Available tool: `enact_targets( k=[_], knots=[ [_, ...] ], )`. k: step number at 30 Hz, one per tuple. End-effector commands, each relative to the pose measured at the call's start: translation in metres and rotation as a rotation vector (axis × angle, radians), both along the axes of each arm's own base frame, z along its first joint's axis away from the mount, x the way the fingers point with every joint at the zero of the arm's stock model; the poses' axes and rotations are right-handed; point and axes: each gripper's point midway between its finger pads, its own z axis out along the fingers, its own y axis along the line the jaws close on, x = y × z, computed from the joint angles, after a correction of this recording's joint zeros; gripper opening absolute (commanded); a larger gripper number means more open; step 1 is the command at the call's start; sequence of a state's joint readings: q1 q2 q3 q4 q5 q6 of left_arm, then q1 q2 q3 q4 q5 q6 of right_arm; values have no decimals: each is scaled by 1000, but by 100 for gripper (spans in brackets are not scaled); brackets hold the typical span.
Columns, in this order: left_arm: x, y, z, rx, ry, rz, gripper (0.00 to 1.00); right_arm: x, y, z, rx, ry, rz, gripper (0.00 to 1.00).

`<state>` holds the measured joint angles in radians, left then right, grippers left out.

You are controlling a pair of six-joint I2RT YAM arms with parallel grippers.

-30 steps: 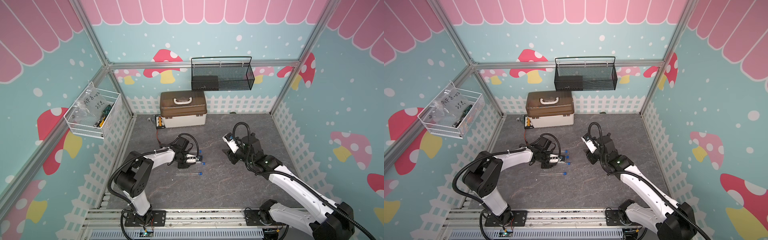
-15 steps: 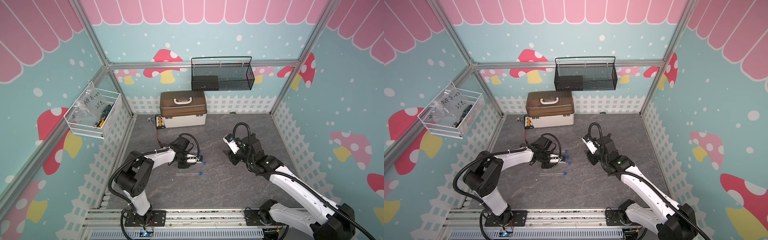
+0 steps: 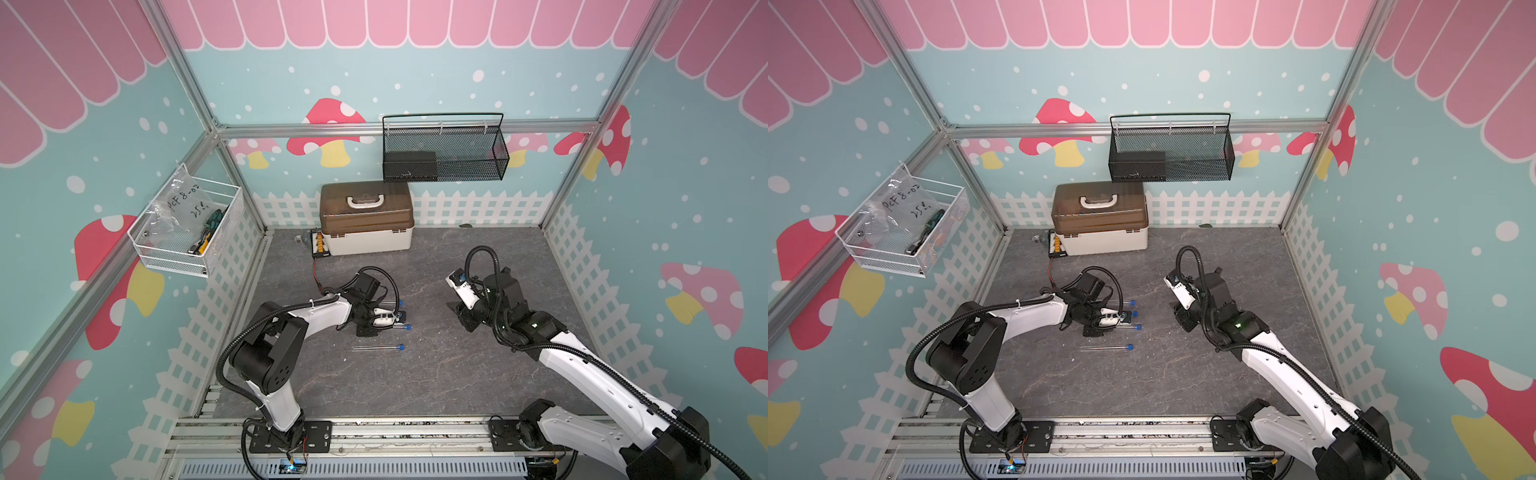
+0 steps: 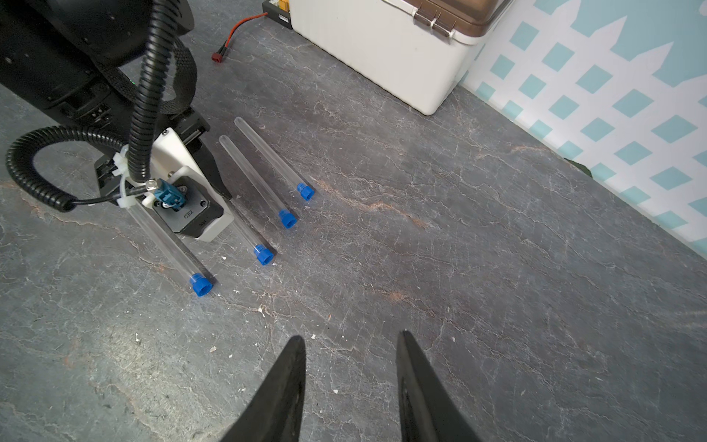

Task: Insert stoppers into test tubes
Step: Place the test tube at the center of the board, then reset both arms

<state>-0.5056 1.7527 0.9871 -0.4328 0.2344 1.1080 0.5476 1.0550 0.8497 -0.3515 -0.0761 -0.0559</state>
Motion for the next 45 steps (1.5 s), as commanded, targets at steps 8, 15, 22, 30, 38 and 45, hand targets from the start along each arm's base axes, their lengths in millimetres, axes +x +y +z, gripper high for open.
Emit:
enact_targets(
  k=[8,15,22,30,38,45],
  knots=[
    [2,-13,47,-125,-72,9,44,2,-5,23,40,-49,-32,38],
    [32,-19,155,-575,-344,290,47,18,-30,26,69,-124,-194,38],
    [58,100,202,-956,-627,1092,61,66,-117,-6,-10,-245,-676,48],
    [44,210,171,-888,-732,1484,66,92,-187,-47,-11,-360,-866,50],
    [35,245,133,-835,-755,1591,66,95,-202,-68,-60,-377,-837,51],
    [52,231,134,-907,-798,1472,66,99,-205,-99,5,-386,-815,52]
  ],
)
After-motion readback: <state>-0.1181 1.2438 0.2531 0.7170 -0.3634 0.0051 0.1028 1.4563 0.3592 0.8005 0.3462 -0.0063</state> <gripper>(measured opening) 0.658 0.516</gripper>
